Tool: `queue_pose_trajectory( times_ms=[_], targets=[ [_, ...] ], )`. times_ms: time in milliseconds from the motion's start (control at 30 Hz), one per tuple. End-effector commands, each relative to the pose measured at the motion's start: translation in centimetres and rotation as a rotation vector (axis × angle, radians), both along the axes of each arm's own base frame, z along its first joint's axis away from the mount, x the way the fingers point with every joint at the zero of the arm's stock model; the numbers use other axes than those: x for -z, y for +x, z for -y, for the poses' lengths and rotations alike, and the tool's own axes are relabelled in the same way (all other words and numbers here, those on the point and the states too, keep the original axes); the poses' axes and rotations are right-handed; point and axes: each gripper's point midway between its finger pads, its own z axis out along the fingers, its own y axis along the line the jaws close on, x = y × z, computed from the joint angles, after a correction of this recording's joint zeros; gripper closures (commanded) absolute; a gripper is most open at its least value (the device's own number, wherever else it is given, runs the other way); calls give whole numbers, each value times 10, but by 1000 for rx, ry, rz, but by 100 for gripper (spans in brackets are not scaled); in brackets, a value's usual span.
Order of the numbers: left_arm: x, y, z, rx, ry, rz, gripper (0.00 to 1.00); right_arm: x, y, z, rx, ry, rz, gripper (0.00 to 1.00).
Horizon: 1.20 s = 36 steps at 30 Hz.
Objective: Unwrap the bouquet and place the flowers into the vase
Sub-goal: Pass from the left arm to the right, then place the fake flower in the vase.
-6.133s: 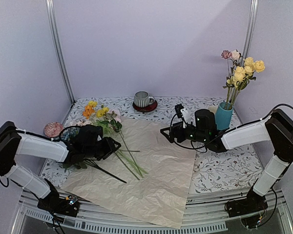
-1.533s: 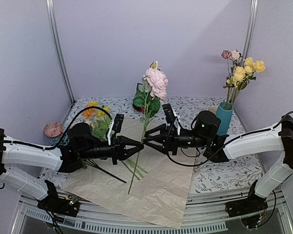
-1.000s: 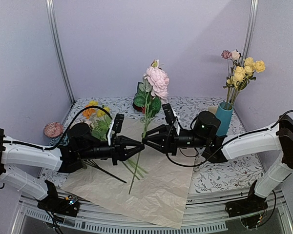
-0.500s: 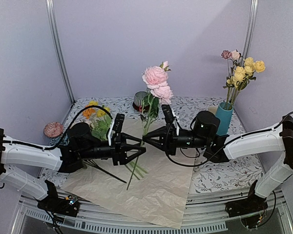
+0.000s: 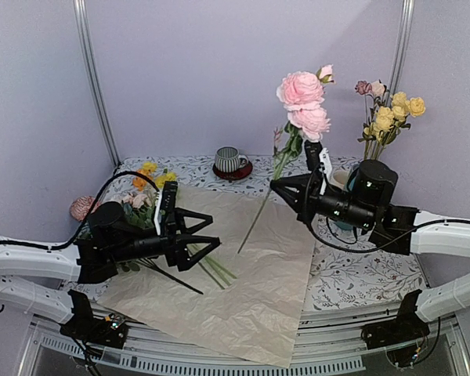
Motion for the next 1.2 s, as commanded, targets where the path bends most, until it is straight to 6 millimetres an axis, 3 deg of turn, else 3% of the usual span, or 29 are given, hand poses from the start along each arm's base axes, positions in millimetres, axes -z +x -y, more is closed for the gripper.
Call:
queue_pose_trajectory(
  times_ms=[0,133,267,400,600,1167],
  targets=[
    [-7,-3,-11,-36,-5,34,2,0,38,56,297,-118,8,98],
    [-10,0,-19,-81,-9,38,2,-33,63,115,555,-197,53,98],
    [-9,1,-23,-96,-7,49,2,-79,67,161,729,-204,116,98],
    [-8,2,-21,-92,0,46,2,-117,68,192,880,-229,169,98],
    [-3,6,-17,-99,21,38,2,-154,72,220,1034,-243,213,97],
    [3,6,-24,-122,41,23,2,-126,117,234,1137,-306,167,98]
  ],
)
